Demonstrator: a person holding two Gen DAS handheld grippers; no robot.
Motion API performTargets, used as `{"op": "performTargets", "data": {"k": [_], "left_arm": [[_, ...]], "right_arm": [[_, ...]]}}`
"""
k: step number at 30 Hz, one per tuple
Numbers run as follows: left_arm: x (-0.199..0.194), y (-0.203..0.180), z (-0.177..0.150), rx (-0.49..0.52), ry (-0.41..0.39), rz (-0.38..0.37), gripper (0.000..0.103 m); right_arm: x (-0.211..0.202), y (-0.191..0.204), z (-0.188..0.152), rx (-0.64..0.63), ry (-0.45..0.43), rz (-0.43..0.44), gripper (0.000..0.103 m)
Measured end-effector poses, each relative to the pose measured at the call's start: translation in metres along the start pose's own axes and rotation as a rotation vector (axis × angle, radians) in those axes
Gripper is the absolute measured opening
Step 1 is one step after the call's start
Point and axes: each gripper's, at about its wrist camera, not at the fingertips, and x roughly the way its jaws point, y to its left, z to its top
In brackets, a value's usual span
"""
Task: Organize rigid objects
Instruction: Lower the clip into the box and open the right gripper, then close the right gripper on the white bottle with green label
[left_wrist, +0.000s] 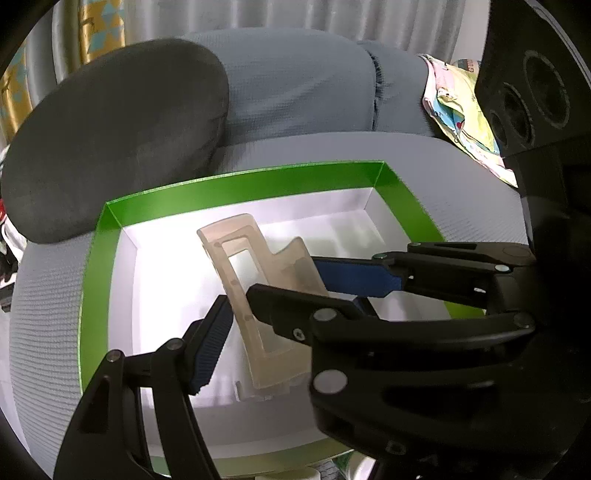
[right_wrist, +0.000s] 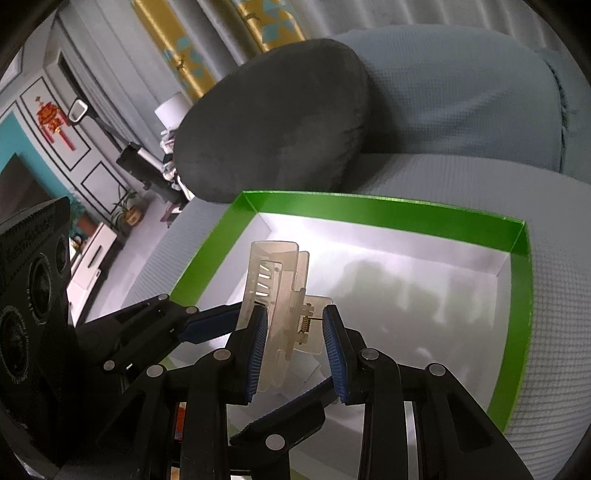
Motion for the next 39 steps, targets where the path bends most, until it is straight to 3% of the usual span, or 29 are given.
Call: {"op": "performTargets", "data": {"k": [10, 14, 18, 26, 33, 39], "left_arm": [[0.013, 0.002, 0.002, -0.054, 0.051, -0.029, 0.068], [0.009, 0.005, -0.001, -0.085, 0.061, -0.048, 0.081], [0.0, 0.007, -0.003, -0.102, 0.041, -0.046, 0.088], [-0.025, 0.019, -0.015, -0.159, 0.01, -0.059, 0.088], [-0.061, 0.033, -0.039, -0.225, -0.026, -0.064, 0.088], [-0.078, 0.042, -0.07, -0.292, -0.011, -0.08, 0.088]], "right_arm": [[0.008, -0.007, -0.001, 0.052, 0.008, -0.014, 0.035], [0.002, -0.019, -0.005, 0.106, -0.012, -0.042, 0.046], [-0.014, -0.025, -0.01, 0.126, -0.055, -0.055, 0.047], [-0.068, -0.022, -0.03, 0.12, -0.151, -0.08, 0.048], [-0.104, -0.012, -0.063, 0.113, -0.173, -0.089, 0.053], [-0.114, 0.01, -0.086, 0.056, -0.158, -0.145, 0.053]]}}
